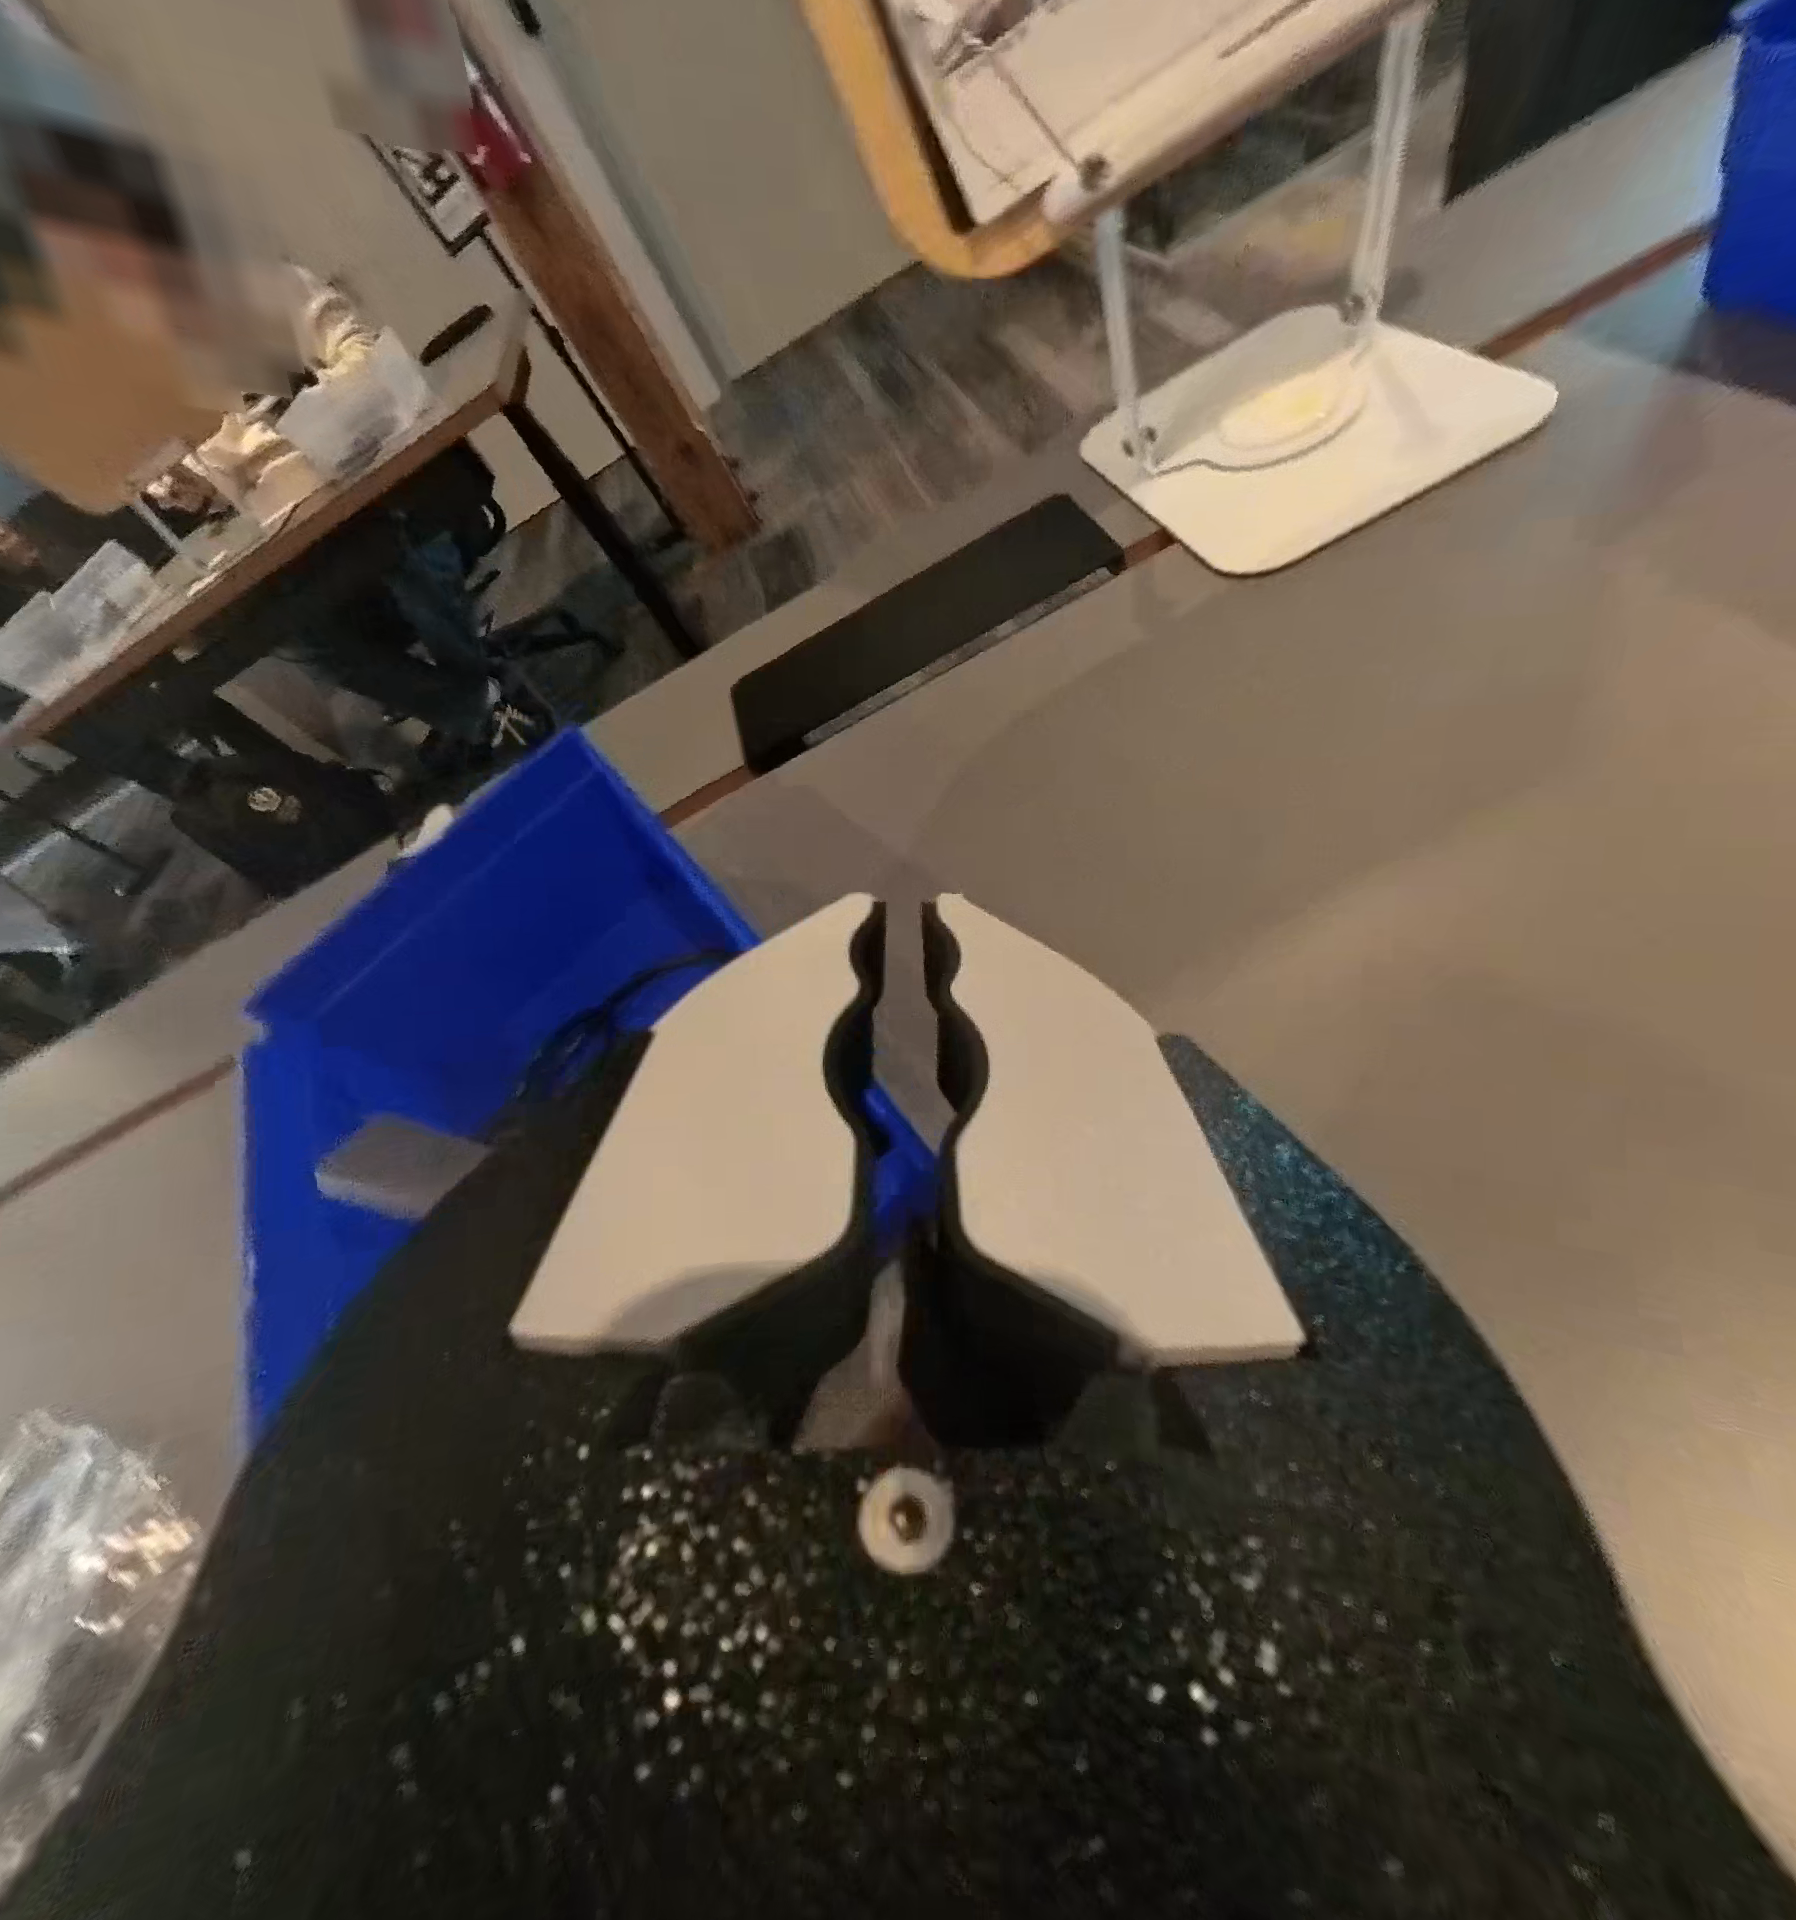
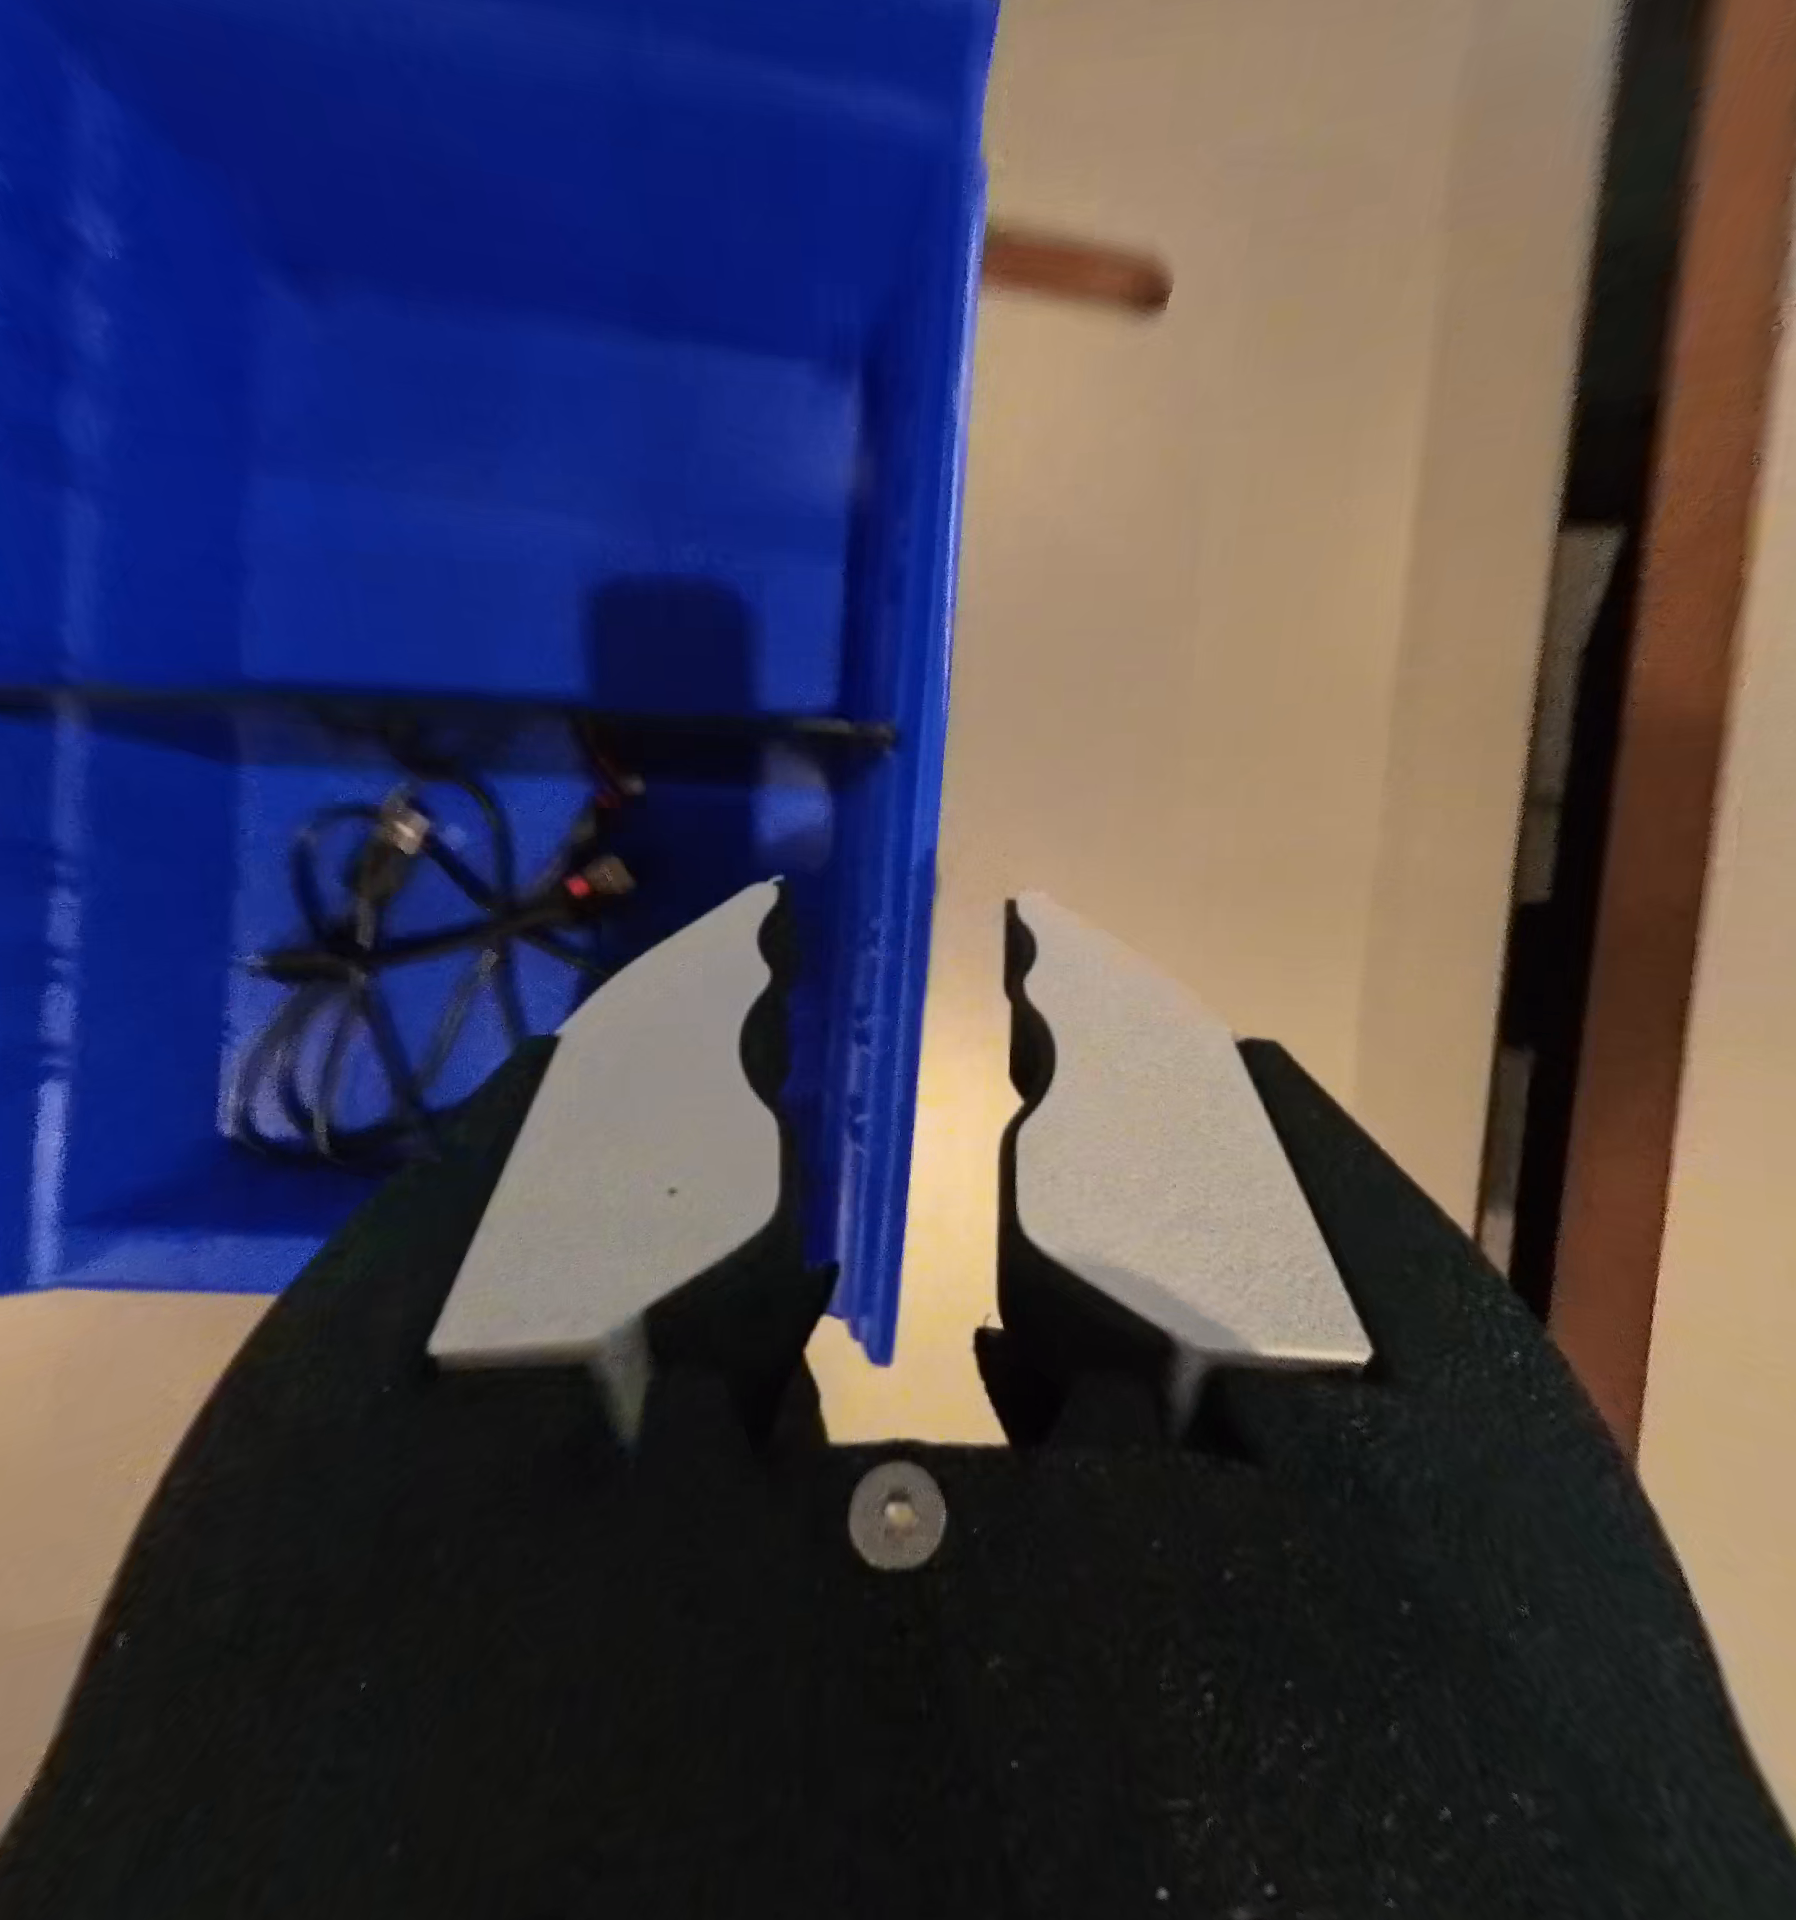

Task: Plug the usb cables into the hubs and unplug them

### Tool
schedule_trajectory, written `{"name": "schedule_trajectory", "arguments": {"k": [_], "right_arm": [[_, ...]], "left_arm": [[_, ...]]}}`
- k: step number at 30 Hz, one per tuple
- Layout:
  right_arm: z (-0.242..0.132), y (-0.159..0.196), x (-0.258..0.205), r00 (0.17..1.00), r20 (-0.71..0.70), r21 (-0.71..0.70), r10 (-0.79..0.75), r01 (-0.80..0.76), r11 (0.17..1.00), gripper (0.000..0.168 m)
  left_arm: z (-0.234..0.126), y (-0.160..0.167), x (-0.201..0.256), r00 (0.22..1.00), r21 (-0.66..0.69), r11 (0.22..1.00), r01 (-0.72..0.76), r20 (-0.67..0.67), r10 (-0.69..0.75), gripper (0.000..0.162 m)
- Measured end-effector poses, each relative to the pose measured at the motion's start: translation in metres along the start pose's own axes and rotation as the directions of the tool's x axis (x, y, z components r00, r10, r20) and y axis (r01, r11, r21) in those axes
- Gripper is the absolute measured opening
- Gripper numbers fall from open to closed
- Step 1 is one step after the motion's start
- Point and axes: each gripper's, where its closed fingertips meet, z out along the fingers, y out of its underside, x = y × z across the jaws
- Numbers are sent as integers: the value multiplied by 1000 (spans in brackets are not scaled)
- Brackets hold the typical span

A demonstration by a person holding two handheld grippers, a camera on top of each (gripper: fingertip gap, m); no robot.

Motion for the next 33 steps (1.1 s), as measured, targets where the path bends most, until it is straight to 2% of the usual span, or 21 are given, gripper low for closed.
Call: {"name": "schedule_trajectory", "arguments": {"k": [1,4,8,10,12,16,20,25,27,31,33], "right_arm": [[-14,-9,-4,1000,-6,78,-1,2,997,44],[-57,-28,-51,996,55,301,-65,46,953,54],[-113,-31,-171,909,292,546,-299,99,832,59],[-132,-20,-224,844,337,636,-417,122,762,62],[-143,-1,-275,760,409,689,-506,106,717,65],[-127,44,-353,593,547,695,-591,71,715,65],[-96,67,-391,526,571,721,-630,46,692,61],[-75,82,-405,494,567,735,-659,60,676,53],[-72,85,-405,498,564,743,-658,42,668,47],[-67,88,-408,497,588,728,-638,19,686,45],[-65,91,-411,485,600,717,-636,25,696,45]], "left_arm": [[2,-7,5,999,-12,999,-33,-21,32,7],[9,-28,15,995,4,996,-87,-55,87,7],[17,-30,23,995,34,998,-57,-83,59,6],[17,-15,24,994,18,999,-41,-97,43,8],[15,7,11,998,-11,1000,-21,-56,20,8],[2,56,-41,991,-69,991,119,72,-114,14],[-12,102,-95,955,-131,953,273,153,-253,27],[-11,131,-102,915,-169,900,401,28,-403,24],[-5,145,-108,910,-202,888,414,58,-411,24],[5,173,-118,905,-322,846,425,139,-401,28],[7,186,-121,904,-380,820,429,173,-392,36]]}}
